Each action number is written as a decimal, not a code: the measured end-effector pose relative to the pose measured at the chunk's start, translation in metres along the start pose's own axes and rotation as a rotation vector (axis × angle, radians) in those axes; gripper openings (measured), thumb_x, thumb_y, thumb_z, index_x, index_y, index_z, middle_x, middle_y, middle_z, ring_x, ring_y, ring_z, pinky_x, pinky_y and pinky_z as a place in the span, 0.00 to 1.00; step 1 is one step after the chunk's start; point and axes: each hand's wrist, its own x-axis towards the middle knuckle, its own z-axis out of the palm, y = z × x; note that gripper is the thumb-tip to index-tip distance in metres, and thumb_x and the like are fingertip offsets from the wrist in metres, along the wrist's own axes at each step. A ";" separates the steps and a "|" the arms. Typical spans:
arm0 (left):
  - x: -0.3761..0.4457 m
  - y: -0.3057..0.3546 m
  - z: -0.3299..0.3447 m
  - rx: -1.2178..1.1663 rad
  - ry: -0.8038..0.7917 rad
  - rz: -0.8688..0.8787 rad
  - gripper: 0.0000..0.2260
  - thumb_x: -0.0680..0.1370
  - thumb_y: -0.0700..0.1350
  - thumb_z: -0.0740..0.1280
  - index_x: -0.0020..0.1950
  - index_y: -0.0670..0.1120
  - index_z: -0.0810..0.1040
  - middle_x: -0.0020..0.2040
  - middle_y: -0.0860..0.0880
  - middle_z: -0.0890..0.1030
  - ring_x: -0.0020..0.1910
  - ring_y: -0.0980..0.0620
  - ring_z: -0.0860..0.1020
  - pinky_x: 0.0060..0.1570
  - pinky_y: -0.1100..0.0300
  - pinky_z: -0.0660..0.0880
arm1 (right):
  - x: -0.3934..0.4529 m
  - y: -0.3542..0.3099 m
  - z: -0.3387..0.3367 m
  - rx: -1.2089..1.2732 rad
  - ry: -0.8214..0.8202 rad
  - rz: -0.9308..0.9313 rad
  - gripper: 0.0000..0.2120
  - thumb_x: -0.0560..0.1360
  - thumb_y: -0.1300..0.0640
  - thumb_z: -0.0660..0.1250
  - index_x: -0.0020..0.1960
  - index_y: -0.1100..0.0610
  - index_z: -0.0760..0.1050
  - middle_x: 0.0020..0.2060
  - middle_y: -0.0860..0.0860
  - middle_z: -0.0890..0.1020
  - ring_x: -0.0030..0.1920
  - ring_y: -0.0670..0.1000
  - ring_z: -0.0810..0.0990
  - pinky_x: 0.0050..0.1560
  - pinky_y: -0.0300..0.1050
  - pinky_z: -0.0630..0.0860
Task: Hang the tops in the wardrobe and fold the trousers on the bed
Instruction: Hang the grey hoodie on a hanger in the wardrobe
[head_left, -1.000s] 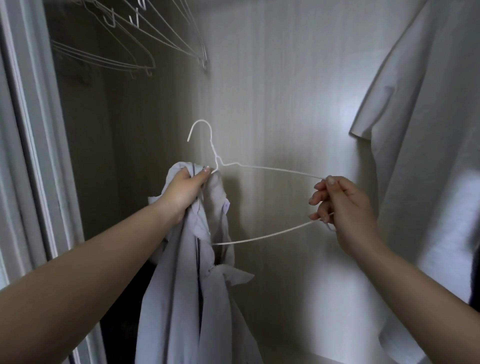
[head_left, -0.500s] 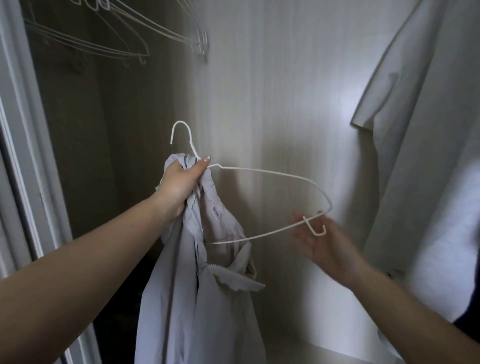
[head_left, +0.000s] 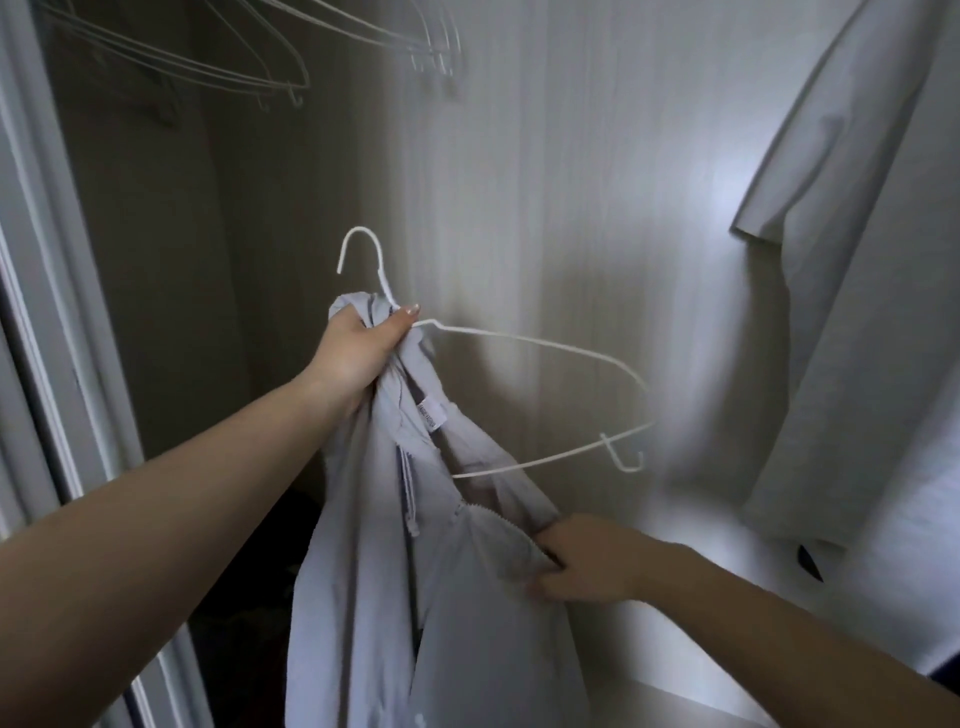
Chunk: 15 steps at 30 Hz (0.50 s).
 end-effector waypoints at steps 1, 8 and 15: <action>0.001 -0.007 -0.006 0.080 0.049 0.005 0.11 0.76 0.47 0.70 0.40 0.41 0.76 0.44 0.36 0.81 0.47 0.42 0.82 0.55 0.46 0.78 | -0.006 0.009 -0.006 -0.054 0.054 -0.005 0.15 0.74 0.41 0.62 0.38 0.51 0.66 0.48 0.56 0.79 0.50 0.58 0.78 0.41 0.43 0.66; 0.005 -0.044 -0.015 0.269 0.233 0.030 0.16 0.76 0.46 0.71 0.30 0.43 0.72 0.33 0.47 0.79 0.36 0.52 0.77 0.46 0.56 0.74 | -0.032 0.040 -0.050 -0.275 0.254 -0.053 0.18 0.76 0.40 0.60 0.56 0.53 0.75 0.62 0.46 0.75 0.60 0.50 0.74 0.53 0.46 0.73; 0.010 -0.054 -0.001 0.373 0.169 0.096 0.18 0.76 0.47 0.70 0.46 0.30 0.76 0.47 0.35 0.80 0.48 0.42 0.79 0.52 0.53 0.73 | -0.042 0.054 -0.070 -0.323 0.316 -0.040 0.15 0.77 0.42 0.61 0.49 0.54 0.75 0.56 0.48 0.79 0.53 0.52 0.78 0.48 0.48 0.73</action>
